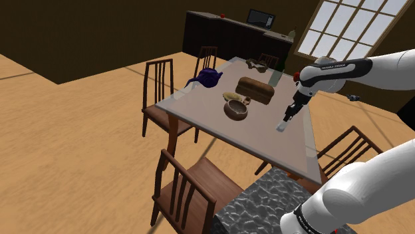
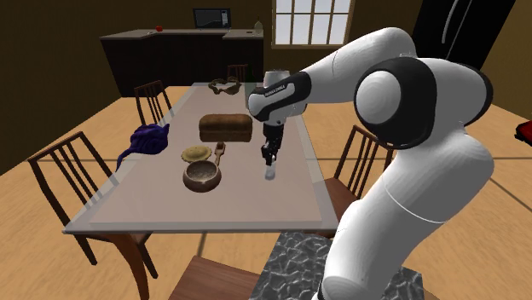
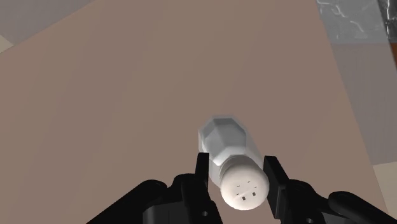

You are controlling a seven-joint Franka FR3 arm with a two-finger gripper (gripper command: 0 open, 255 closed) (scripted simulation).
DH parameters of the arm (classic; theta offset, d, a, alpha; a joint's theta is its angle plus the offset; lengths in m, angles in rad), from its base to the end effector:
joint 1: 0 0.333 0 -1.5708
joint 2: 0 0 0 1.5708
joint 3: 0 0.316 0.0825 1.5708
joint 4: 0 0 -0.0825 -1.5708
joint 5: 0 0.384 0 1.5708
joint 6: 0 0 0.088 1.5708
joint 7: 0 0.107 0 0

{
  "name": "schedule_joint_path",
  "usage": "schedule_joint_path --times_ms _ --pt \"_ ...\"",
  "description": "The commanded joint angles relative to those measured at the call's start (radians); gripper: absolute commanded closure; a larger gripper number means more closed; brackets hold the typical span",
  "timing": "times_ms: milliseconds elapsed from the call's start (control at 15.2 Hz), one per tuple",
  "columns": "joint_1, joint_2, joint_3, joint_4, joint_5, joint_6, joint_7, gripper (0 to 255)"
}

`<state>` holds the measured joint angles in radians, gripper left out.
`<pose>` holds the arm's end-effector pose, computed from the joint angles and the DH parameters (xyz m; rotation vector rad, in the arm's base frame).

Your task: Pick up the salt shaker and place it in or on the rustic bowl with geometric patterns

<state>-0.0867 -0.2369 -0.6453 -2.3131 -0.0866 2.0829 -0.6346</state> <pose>0.3471 -0.3250 0.4162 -3.0660 0.0570 -0.0207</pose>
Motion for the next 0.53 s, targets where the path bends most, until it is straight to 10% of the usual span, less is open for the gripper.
schedule_joint_path --times_ms 0,462 --pt "-0.001 -0.012 0.005 0.016 -0.005 -0.026 0.006 255" --pt "-0.004 -0.048 0.024 0.082 -0.019 -0.124 0.024 255"
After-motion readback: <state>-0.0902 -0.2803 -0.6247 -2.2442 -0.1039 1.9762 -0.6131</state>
